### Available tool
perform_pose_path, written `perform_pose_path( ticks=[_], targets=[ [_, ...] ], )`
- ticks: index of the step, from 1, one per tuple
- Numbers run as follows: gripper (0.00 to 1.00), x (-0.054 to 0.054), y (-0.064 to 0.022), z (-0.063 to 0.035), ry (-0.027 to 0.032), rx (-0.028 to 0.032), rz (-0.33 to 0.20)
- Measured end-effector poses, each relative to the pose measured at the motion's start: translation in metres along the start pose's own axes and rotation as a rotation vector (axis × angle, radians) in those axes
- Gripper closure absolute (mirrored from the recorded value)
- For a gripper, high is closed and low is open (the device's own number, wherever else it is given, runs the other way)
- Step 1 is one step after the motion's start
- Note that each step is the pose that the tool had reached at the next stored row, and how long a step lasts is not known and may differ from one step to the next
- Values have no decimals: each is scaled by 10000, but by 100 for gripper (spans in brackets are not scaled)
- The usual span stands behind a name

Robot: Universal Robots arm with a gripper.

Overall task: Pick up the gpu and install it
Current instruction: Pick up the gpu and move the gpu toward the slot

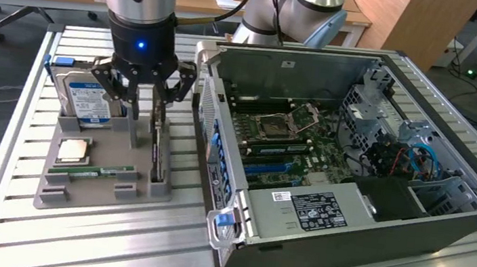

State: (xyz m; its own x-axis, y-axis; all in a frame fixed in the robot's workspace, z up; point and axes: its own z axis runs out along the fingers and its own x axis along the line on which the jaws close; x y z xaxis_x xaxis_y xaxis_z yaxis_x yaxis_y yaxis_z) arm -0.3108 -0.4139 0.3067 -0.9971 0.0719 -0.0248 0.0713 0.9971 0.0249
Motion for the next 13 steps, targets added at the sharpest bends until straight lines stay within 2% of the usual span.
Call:
perform_pose_path(
  ticks=[13],
  targets=[
    [53,1,-2,68,0,0,0]
  ],
)
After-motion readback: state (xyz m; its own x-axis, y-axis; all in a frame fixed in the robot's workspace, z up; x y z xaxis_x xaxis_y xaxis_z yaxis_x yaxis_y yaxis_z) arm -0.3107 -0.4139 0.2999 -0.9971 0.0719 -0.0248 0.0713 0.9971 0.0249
